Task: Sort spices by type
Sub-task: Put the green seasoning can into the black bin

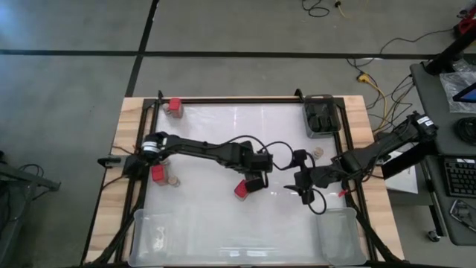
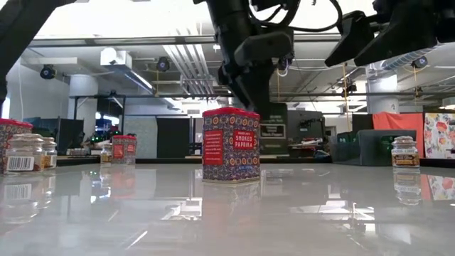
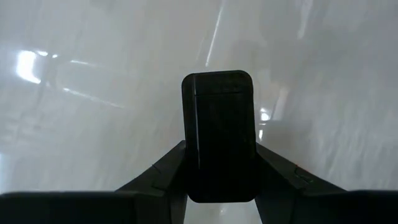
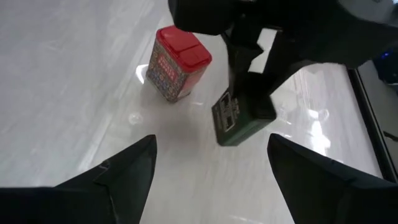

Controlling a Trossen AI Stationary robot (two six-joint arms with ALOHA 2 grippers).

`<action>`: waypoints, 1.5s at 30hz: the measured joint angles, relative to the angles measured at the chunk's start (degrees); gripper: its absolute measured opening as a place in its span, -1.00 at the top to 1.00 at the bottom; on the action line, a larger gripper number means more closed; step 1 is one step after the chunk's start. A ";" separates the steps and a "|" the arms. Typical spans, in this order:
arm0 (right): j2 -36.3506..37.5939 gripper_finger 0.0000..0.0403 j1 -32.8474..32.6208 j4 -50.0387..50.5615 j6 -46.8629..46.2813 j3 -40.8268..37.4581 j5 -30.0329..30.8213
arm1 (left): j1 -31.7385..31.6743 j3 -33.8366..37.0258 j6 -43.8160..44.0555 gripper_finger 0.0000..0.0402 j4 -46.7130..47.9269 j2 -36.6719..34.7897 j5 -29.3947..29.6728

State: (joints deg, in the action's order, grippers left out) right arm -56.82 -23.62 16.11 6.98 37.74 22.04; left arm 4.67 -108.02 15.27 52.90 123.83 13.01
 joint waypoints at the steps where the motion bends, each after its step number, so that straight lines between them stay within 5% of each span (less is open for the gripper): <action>1: 0.00 -0.45 0.00 -0.03 0.00 -0.02 0.00 | 0.00 0.19 -0.19 0.37 -0.79 0.00 -0.55; 15: -0.04 -0.39 0.00 -1.68 0.45 -0.04 -0.04 | 0.22 4.90 -0.16 0.24 -8.41 0.00 -2.16; 30: -0.07 -0.58 0.00 -7.20 1.49 -0.67 -1.11 | 1.33 4.74 -0.75 0.01 -8.03 -1.14 -0.27; 39: -6.91 -0.66 0.92 -18.17 4.01 -0.94 -4.44 | 3.72 6.25 0.15 -0.13 -7.62 -11.05 5.23; 45: -15.02 -0.69 4.99 -18.39 2.69 3.68 -4.02 | 6.02 21.96 2.84 -0.14 -20.77 -22.49 6.07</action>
State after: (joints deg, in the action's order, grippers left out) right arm -71.84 -18.63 -2.27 9.67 41.41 18.02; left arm 10.68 -86.06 18.11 32.13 101.34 19.08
